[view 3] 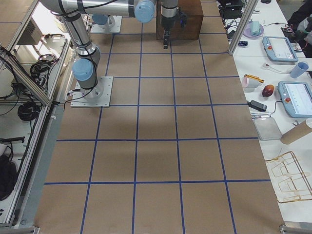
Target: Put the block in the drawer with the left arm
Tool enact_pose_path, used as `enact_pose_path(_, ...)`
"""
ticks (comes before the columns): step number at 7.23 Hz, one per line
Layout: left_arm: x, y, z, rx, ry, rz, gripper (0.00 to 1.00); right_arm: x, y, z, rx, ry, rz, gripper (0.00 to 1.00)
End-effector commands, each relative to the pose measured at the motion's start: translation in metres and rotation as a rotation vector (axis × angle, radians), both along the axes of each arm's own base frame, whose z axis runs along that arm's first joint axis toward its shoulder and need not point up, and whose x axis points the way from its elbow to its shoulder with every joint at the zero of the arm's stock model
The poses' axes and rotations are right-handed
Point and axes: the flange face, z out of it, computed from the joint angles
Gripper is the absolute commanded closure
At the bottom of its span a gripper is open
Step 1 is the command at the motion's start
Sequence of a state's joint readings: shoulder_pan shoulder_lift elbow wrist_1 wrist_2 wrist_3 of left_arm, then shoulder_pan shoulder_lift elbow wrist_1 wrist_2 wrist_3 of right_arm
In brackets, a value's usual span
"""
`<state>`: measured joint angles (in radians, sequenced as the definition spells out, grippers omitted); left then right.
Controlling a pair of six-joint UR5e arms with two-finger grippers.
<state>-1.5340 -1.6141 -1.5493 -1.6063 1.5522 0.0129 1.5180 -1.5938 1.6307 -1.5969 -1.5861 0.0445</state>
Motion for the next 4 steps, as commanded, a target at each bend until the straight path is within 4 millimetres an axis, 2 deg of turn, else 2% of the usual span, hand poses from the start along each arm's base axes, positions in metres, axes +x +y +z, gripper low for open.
enact_pose_path(1, 0.0036, 0.0029, 0.0077, -0.014, 0.001, 0.001, 0.0, 0.0003, 0.0001, 0.0, 0.0, 0.0, 0.001, 0.0)
enact_pose_path(4, 0.0069, -0.0034, 0.0043, -0.013, 0.003, 0.005, 0.0, 0.0003, 0.0001, 0.0, 0.0, 0.0, 0.001, 0.0)
